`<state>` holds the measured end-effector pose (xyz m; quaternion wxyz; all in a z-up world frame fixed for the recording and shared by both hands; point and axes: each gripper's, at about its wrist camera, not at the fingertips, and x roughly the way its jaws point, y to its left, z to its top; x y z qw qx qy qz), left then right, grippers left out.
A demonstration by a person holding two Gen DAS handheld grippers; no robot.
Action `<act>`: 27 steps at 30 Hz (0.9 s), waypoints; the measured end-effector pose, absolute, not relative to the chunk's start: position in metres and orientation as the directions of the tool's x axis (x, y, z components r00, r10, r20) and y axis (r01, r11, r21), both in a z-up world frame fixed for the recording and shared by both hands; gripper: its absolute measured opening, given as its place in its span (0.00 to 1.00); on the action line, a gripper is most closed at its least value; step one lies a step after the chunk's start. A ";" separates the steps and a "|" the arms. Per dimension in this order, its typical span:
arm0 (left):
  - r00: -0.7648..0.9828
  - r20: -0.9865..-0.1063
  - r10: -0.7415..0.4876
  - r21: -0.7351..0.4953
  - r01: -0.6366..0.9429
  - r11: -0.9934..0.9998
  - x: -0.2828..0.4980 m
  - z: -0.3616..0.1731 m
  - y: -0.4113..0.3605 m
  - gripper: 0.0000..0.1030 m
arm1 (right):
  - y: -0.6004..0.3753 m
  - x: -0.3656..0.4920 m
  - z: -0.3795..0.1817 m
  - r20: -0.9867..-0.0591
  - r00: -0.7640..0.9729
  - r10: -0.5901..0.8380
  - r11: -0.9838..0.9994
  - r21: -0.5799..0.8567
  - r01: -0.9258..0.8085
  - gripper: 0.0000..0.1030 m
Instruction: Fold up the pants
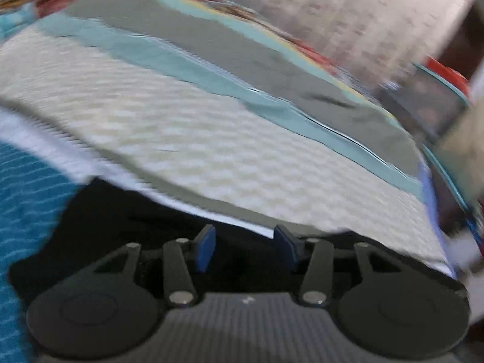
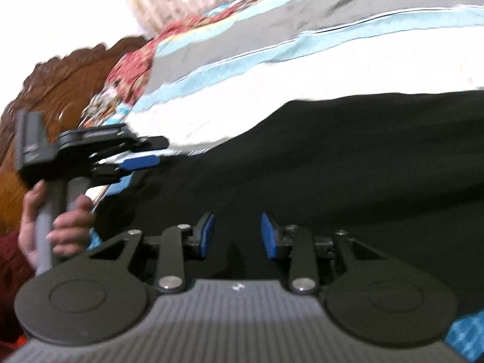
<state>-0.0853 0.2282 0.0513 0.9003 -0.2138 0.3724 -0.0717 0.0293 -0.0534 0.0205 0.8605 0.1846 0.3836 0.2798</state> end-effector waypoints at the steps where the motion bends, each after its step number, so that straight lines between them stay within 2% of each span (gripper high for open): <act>1: 0.701 -0.637 -0.320 -0.439 0.011 0.898 -0.082 0.053 0.217 0.40 | -0.062 0.031 0.019 -0.558 0.561 0.612 0.781 0.540 -0.314 0.37; 3: 0.652 -0.645 -0.398 -0.442 0.106 0.891 -0.072 0.050 0.189 0.32 | -0.079 0.030 0.018 -0.555 0.589 0.588 0.791 0.549 -0.271 0.38; 6: 0.583 -0.689 -0.431 -0.413 0.172 0.894 -0.058 0.034 0.153 0.29 | -0.109 0.021 0.021 -0.544 0.646 0.536 0.809 0.548 -0.210 0.38; 9: 0.594 -0.748 -0.296 -0.288 0.112 0.951 -0.036 0.012 0.134 0.29 | -0.148 0.013 0.022 -0.543 0.707 0.453 0.831 0.545 -0.114 0.38; 11: 0.609 -0.754 -0.248 -0.275 0.051 0.960 -0.020 0.003 0.139 0.19 | -0.171 0.010 0.020 -0.557 0.736 0.385 0.839 0.544 -0.027 0.39; 13: 0.610 -0.766 -0.205 -0.272 -0.017 0.962 -0.008 0.002 0.147 0.18 | -0.204 0.000 0.019 -0.557 0.767 0.319 0.830 0.555 0.058 0.39; 14: 0.608 -0.769 -0.194 -0.275 -0.041 0.960 -0.004 0.004 0.148 0.18 | -0.220 -0.007 0.020 -0.543 0.788 0.290 0.818 0.567 0.090 0.39; 16: 0.606 -0.785 -0.128 -0.231 -0.093 0.969 -0.002 0.009 0.148 0.27 | -0.255 -0.025 0.023 -0.503 0.838 0.214 0.791 0.592 0.153 0.40; 19: 0.627 -0.763 -0.159 -0.278 -0.096 0.956 -0.012 0.021 0.150 0.29 | -0.307 -0.053 0.024 -0.455 0.890 0.029 0.732 0.616 0.291 0.46; 22: 0.638 -0.738 -0.223 -0.360 -0.092 0.928 -0.024 0.030 0.149 0.29 | -0.343 -0.070 0.014 -0.448 0.885 -0.128 0.649 0.637 0.417 0.56; 23: 0.634 -0.731 -0.252 -0.385 -0.078 0.920 -0.024 0.033 0.144 0.29 | -0.355 -0.073 0.009 -0.445 0.881 -0.161 0.621 0.648 0.441 0.62; 27: 0.595 -0.723 -0.351 -0.416 0.032 0.909 -0.026 0.037 0.110 0.30 | -0.378 -0.065 -0.010 -0.433 0.886 -0.166 0.551 0.704 0.448 0.63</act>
